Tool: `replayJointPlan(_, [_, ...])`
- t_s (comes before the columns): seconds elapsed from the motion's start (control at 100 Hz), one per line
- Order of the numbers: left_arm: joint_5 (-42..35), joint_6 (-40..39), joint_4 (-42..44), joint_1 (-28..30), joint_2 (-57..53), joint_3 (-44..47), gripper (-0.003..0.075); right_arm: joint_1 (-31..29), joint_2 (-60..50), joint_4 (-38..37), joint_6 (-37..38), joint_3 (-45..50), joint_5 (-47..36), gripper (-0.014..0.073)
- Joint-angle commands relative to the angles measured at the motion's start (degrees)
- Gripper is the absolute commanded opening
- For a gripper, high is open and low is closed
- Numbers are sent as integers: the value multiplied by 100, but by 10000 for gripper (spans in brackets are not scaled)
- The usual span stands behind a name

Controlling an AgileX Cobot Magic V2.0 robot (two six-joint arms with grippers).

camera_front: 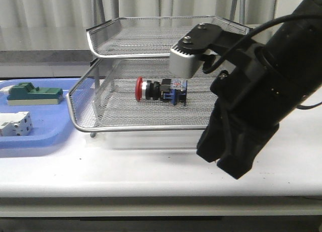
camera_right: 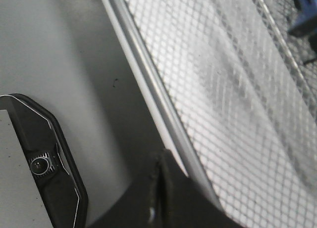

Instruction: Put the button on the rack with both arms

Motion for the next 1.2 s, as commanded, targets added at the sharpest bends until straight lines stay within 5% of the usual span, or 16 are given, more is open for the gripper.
replayJointPlan(0.0, [-443,-41,-57,6,45,-164,-20,-296,-162,-27,-46,-235,-640,-69])
replayJointPlan(0.72, [-443,-41,-57,6,45,-164,-20,-724,447,-77,43,-1252,88,-69])
replayJointPlan(0.98, [-443,-41,-57,6,45,-164,-20,-724,-97,-82,649,-1238,852,-60])
replayJointPlan(1.19, [-443,-41,-57,6,45,-164,-20,-918,-841,-518,1900,-1201,1401,-60])
